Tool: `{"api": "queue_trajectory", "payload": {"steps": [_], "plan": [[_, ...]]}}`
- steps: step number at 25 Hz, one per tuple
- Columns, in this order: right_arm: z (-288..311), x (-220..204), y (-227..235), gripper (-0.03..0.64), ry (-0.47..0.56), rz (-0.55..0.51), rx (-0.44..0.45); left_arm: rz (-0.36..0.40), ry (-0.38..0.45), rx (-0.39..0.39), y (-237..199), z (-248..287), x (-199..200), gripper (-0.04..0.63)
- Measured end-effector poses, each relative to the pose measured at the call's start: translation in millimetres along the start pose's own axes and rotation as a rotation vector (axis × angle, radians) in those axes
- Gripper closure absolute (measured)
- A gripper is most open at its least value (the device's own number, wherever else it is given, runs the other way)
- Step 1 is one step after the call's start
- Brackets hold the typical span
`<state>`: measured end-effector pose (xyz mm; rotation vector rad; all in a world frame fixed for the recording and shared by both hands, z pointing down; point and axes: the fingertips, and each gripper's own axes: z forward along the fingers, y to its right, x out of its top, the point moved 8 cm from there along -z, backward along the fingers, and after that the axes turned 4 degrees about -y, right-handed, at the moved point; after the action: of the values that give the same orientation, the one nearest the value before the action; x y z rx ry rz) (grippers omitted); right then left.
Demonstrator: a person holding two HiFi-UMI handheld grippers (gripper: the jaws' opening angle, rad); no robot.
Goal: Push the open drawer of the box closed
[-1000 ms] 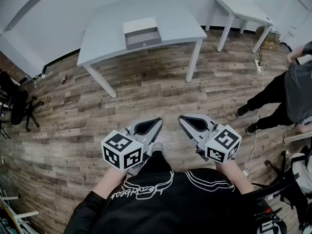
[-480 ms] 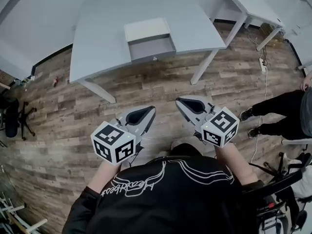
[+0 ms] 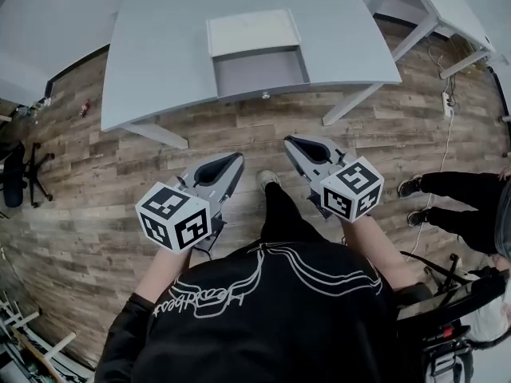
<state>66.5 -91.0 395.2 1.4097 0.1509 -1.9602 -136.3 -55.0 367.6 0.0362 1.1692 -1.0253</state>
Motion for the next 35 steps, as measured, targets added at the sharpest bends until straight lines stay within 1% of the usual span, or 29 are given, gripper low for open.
{"api": "queue_trajectory", "payload": {"steps": [2, 4, 6, 10, 12, 15, 16, 17, 19, 25, 32, 35], "plan": [[21.7, 5.7, 16.9, 0.606, 0.005, 0.018, 0.027, -0.017, -0.002, -0.001, -23.0, 12.0, 12.3, 0.589], [41.1, 11.3, 30.4, 0.606, 0.002, 0.013, 0.042, -0.008, -0.008, 0.006, -41.5, 22.5, 25.4, 0.589], [55.9, 12.9, 42.2, 0.606, -0.013, -0.005, 0.038, -0.001, -0.005, 0.01, -53.3, 32.4, 34.4, 0.589], [80.0, 7.0, 60.0, 0.606, -0.053, -0.005, 0.028, -0.03, -0.008, 0.0, -69.3, 51.1, 36.7, 0.589], [88.9, 4.5, 65.6, 0.604, -0.071, -0.02, 0.005, -0.048, -0.016, -0.004, -74.6, 56.8, 34.9, 0.589], [98.9, 1.3, 71.4, 0.6, -0.067, -0.055, -0.055, -0.081, -0.027, -0.002, -81.4, 57.6, 32.4, 0.589], [102.0, -0.2, 73.7, 0.587, -0.067, -0.061, -0.077, -0.096, -0.028, 0.0, -83.4, 57.0, 31.6, 0.589], [105.3, -1.7, 76.5, 0.559, -0.072, -0.064, -0.097, -0.109, -0.027, 0.003, -85.2, 56.7, 31.5, 0.589], [112.3, -4.7, 82.7, 0.542, -0.094, -0.075, -0.125, -0.127, -0.02, 0.01, -87.9, 56.9, 33.4, 0.589], [130.5, -17.5, 92.1, 0.54, -0.173, -0.119, -0.17, -0.135, -0.021, 0.029, -92.8, 56.2, 34.9, 0.589], [137.8, -20.1, 93.0, 0.54, -0.179, -0.113, -0.188, -0.167, -0.024, 0.041, -101.0, 54.0, 30.9, 0.589], [138.8, -20.7, 93.9, 0.54, -0.184, -0.106, -0.183, -0.164, -0.034, 0.052, -100.0, 55.4, 23.7, 0.589]]}}
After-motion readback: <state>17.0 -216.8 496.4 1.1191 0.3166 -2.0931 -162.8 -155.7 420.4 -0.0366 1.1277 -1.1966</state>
